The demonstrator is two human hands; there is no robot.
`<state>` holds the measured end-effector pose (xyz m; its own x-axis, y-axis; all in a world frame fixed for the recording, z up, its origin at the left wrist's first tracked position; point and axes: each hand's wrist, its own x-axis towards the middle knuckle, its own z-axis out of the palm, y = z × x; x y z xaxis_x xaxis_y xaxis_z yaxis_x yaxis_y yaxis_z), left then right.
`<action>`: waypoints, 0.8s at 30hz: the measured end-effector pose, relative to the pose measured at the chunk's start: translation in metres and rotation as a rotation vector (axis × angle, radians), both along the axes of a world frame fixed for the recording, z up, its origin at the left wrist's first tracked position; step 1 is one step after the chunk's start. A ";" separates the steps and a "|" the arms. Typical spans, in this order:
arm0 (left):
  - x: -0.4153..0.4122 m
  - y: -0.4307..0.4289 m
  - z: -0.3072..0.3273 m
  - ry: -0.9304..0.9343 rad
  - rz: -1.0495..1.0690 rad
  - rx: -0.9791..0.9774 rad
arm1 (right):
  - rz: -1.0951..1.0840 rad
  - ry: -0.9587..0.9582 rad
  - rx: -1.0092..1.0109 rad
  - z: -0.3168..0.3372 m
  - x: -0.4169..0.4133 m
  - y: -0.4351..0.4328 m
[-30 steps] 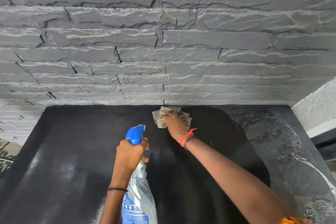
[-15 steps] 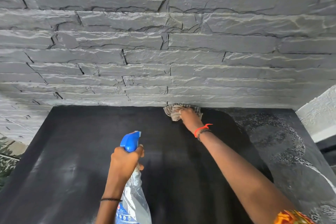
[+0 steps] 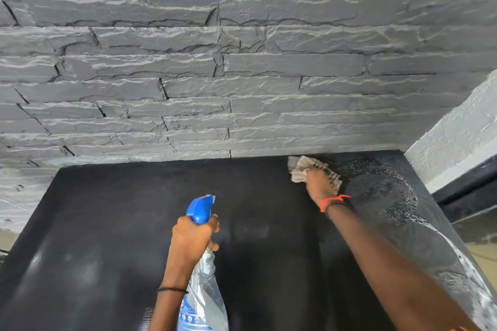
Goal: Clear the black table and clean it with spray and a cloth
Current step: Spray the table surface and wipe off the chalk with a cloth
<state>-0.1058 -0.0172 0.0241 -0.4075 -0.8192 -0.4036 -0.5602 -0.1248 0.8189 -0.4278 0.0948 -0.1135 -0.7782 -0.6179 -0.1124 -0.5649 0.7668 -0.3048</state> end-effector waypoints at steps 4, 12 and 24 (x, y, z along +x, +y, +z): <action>-0.016 0.013 0.005 0.006 -0.058 0.000 | 0.191 -0.011 -0.003 0.006 0.092 -0.007; -0.048 0.036 0.015 0.036 -0.197 0.019 | 0.438 0.020 -0.030 -0.004 0.195 0.114; -0.146 0.094 0.033 0.113 -0.502 -0.013 | 0.067 -0.033 0.109 0.009 0.201 0.184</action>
